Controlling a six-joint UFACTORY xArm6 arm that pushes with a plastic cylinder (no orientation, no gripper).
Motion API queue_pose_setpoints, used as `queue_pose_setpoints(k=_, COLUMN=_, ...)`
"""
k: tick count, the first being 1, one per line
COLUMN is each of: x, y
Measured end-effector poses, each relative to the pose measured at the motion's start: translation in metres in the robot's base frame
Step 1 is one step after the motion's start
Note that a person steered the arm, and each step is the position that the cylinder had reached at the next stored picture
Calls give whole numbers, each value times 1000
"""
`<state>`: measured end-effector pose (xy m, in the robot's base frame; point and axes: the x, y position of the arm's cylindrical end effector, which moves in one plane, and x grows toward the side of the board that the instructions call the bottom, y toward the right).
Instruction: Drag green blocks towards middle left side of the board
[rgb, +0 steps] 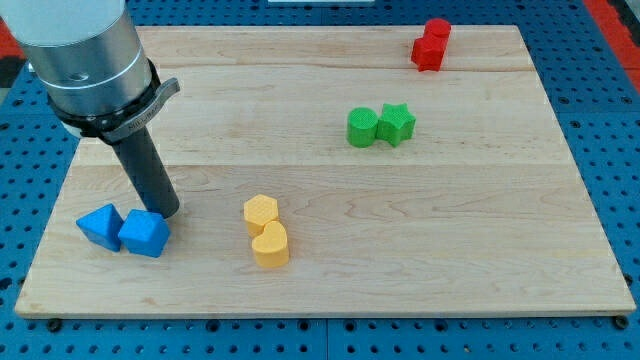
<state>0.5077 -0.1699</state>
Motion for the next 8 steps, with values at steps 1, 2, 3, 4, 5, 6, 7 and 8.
queue_pose_setpoints(k=1, x=-25, y=26)
queue_pose_setpoints(k=2, x=-39, y=122)
queue_pose_setpoints(k=3, x=-41, y=218)
queue_pose_setpoints(k=4, x=-68, y=272)
queue_pose_setpoints(k=5, x=-78, y=337)
queue_pose_setpoints(k=6, x=-109, y=359)
queue_pose_setpoints(k=7, x=-116, y=324)
queue_pose_setpoints(k=8, x=-117, y=246)
